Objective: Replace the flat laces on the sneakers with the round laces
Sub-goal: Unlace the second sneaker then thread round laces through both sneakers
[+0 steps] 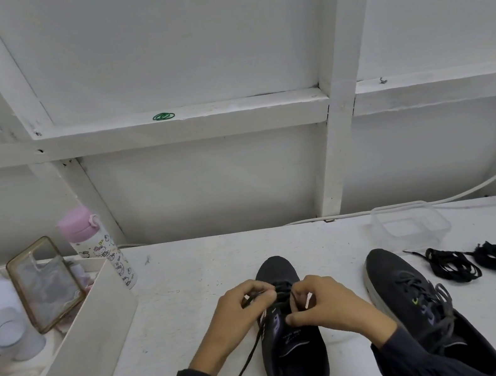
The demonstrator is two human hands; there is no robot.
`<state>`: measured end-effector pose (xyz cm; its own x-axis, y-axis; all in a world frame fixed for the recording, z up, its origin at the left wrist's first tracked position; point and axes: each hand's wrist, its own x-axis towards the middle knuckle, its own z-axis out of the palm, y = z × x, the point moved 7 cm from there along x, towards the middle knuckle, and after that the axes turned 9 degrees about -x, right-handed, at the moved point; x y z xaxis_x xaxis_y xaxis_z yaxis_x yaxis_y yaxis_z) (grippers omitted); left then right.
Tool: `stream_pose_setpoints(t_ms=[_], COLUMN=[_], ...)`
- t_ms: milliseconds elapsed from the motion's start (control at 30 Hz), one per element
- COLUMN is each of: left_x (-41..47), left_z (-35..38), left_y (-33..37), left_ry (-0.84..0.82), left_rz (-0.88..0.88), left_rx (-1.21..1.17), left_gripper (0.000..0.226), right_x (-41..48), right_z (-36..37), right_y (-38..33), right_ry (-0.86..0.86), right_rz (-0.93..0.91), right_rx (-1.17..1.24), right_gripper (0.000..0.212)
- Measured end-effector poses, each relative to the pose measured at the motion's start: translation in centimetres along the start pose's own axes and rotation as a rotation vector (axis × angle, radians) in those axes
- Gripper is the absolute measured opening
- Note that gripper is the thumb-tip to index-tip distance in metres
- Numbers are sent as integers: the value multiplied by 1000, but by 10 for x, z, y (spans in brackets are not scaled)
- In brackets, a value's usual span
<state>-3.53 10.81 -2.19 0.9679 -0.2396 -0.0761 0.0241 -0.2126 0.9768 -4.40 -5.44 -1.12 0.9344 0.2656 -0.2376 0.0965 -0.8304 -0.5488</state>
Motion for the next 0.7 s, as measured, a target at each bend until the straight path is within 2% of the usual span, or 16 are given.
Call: stream_pose_setpoints(t_ms=[133, 267, 333, 400, 533, 600, 667, 700], left_x=[-5, -8, -9, -9, -10, -10, -10, -9], left_z=[-13, -13, -10, -8, -7, -8, -11, -12], left_y=[-11, -20, -24, -26, -27, -26, -26, -27], left_ry=[13, -39, -63, -73, -49, -18, 31, 51], left_rz=[-46, -46, -41, -28, 12, 36, 44, 37], left_rx=[30, 30, 7, 7, 18, 29, 38, 37], left_gripper=[22, 23, 24, 25, 27, 26, 25, 24], right_x=[1, 3, 3, 4, 3, 4, 6, 6], right_z=[3, 10, 15, 16, 25, 30, 35, 37], right_y=[-1, -8, -8, -3, 6, 7, 8, 9], right_ry=[67, 124, 124, 138, 151, 169, 179, 184], right_rz=[15, 6, -3, 11, 66, 81, 81, 75], right_rx=[-86, -289, -293, -211, 109, 249, 309, 326], right_gripper=[36, 24, 23, 17, 8, 18, 11, 16])
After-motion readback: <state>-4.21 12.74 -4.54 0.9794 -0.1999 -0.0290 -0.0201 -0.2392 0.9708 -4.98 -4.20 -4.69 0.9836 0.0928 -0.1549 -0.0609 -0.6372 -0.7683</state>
